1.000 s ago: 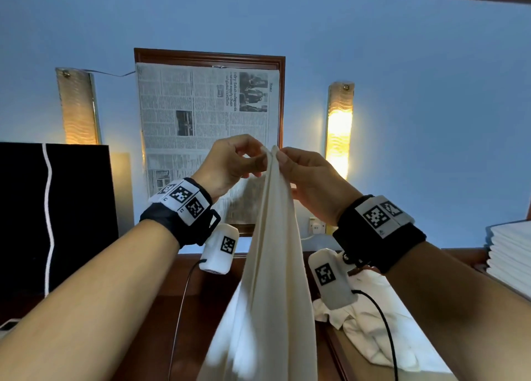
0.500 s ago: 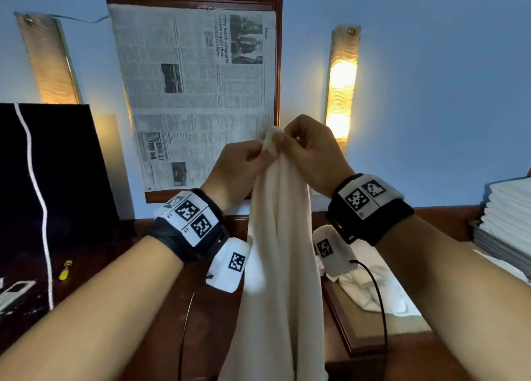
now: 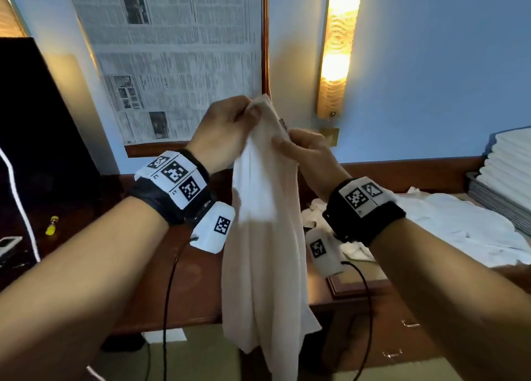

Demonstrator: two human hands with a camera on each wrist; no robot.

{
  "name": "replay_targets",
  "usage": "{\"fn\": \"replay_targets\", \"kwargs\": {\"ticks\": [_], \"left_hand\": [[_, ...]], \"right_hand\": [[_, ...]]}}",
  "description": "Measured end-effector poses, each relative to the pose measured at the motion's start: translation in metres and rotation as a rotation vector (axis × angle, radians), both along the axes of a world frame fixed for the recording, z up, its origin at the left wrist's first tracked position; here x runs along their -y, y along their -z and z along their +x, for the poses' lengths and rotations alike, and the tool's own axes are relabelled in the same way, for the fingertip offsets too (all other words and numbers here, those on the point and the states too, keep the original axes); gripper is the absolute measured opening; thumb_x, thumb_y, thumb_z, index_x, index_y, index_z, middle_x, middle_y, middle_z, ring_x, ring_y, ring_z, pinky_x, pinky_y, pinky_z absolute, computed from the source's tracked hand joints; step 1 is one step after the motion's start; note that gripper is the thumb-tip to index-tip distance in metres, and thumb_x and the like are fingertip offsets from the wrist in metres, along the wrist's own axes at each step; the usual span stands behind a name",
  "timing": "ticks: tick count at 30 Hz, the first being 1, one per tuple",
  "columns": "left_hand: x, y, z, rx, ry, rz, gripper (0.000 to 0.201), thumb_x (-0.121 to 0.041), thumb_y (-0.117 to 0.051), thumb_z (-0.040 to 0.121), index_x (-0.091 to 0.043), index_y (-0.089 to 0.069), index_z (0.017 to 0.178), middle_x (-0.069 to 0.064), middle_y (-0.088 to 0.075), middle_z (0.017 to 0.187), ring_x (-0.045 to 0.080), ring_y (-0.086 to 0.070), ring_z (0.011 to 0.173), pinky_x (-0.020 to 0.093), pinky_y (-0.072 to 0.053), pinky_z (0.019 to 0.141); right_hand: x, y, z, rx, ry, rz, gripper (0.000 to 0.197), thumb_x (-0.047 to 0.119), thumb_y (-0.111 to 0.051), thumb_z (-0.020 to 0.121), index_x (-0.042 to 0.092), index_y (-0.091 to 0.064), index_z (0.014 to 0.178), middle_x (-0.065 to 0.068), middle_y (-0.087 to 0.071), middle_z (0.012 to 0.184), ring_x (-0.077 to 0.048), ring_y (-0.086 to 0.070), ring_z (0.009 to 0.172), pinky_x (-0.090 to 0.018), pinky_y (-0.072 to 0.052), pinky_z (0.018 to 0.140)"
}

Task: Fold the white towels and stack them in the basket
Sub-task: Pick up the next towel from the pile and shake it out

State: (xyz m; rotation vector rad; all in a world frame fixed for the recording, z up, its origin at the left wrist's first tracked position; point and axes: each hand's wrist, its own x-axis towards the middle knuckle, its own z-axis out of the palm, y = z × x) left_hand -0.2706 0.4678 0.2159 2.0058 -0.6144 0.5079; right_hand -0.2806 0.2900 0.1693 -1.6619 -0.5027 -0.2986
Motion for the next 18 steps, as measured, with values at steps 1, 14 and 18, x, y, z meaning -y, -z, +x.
{"fn": "replay_targets", "kwargs": {"ticks": [1,14,18], "left_hand": [[-0.002,0.001,0.003,0.001,-0.023,-0.016,0.031,-0.028,-0.052,0.100,-0.012,-0.054,0.073,-0.007,-0.044,0.061,0.013,-0.043,0.058,0.034,-0.036,0.061],[-0.048,0.031,0.002,-0.041,-0.261,-0.103,0.033,-0.024,-0.052,0.104,0.006,-0.065,0.095,0.026,-0.063,0.086,0.029,-0.058,0.075,0.045,-0.051,0.066],[-0.066,0.038,0.001,-0.062,-0.403,-0.249,0.027,-0.024,-0.056,0.100,-0.027,-0.073,0.080,-0.002,-0.070,0.083,0.018,-0.066,0.078,0.034,-0.056,0.064]], "right_hand": [[0.005,0.016,0.003,-0.065,-0.053,0.015,0.041,0.027,-0.067,0.090,-0.012,-0.064,0.101,-0.015,-0.065,0.092,-0.022,-0.061,0.084,-0.036,-0.051,0.078],[0.082,0.203,0.043,-0.425,0.032,-0.743,0.020,0.043,-0.073,0.086,0.033,-0.067,0.070,0.004,-0.069,0.072,-0.012,-0.064,0.065,-0.029,-0.052,0.063],[0.107,0.232,0.042,-0.379,0.104,-0.780,0.033,0.035,-0.074,0.082,0.021,-0.057,0.057,0.005,-0.052,0.057,-0.015,-0.050,0.055,-0.028,-0.037,0.054]]}}
